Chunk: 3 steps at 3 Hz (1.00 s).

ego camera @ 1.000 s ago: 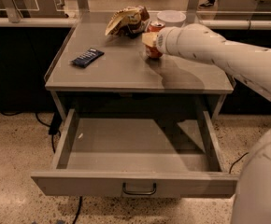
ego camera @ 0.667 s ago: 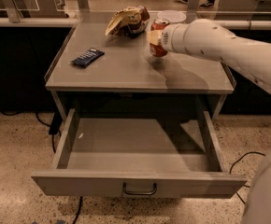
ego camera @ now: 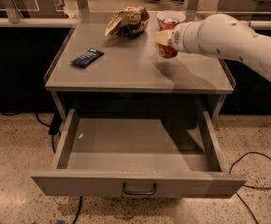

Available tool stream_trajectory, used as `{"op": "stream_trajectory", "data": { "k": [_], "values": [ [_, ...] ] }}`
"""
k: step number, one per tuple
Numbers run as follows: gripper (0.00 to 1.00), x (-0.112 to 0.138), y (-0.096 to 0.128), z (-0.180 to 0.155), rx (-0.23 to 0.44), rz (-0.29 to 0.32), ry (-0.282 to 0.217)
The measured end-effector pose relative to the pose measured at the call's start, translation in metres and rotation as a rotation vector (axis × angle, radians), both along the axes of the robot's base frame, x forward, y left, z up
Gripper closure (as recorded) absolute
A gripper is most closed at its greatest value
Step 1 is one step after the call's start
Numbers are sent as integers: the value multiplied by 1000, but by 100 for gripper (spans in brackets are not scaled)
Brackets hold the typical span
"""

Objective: Place coke can into top drawer

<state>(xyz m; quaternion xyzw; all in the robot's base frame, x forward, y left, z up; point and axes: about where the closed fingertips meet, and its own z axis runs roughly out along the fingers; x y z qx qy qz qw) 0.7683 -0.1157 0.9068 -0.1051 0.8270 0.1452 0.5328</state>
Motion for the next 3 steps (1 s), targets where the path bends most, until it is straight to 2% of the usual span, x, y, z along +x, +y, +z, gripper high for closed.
{"op": "stream_trajectory", "data": {
  "k": [3],
  "values": [
    [100,-60,-47,25,-15,-66,1]
  ]
}}
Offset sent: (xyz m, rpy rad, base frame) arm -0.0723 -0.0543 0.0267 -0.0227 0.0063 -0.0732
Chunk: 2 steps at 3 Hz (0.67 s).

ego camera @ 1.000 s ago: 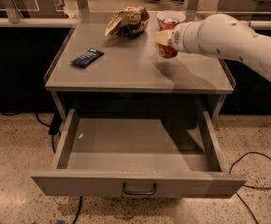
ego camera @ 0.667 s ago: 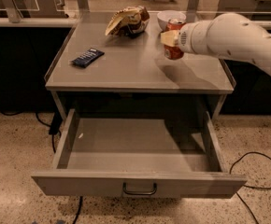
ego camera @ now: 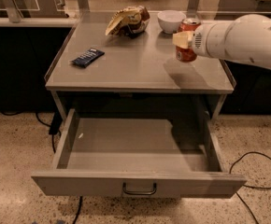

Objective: Place coke can into top drawer

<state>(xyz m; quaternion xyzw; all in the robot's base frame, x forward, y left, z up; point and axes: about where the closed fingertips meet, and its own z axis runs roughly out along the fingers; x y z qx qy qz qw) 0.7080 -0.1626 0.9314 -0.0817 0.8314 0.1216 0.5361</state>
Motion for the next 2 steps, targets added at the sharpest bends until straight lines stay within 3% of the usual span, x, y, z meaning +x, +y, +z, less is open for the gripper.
{"op": "stream_trajectory", "data": {
  "k": [1,2],
  "values": [
    [100,-22,-16,7,6,-34,-1],
    [100,-25,-19,8,-3,-37,-1]
  ]
}}
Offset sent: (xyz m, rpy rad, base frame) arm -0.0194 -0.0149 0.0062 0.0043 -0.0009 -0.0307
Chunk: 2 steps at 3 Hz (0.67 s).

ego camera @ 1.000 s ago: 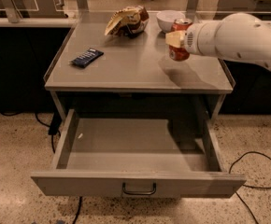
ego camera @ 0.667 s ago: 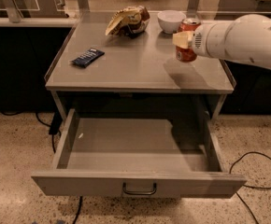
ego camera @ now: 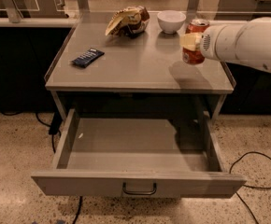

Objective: Place coke can into top drawer

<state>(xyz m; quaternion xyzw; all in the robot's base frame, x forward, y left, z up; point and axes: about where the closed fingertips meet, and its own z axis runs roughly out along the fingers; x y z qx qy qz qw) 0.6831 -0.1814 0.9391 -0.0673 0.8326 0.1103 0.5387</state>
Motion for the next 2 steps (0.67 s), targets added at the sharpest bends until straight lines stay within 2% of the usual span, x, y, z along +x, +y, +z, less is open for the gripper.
{"op": "stream_trajectory", "data": {
  "k": [1,2],
  "values": [
    [100,-22,-14,-6,-31,-4,12],
    [100,-54,-23,-9,-52,6,19]
  ]
}}
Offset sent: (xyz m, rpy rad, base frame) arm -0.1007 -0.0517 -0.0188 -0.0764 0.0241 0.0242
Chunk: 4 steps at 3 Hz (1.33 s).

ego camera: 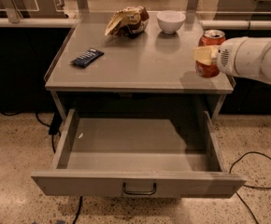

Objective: Place coke can into top drawer

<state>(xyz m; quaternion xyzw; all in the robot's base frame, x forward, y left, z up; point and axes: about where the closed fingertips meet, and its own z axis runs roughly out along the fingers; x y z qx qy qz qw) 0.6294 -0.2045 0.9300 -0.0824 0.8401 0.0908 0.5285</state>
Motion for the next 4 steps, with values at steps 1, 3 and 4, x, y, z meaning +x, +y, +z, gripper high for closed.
{"op": "stream_trajectory", "data": {
  "k": [1,3,4],
  "values": [
    [100,-37,-2,1,-22,22,-6],
    [100,-78,5,1,-34,63,-12],
    [100,-87,14,-13,-28,91,23]
  ]
}}
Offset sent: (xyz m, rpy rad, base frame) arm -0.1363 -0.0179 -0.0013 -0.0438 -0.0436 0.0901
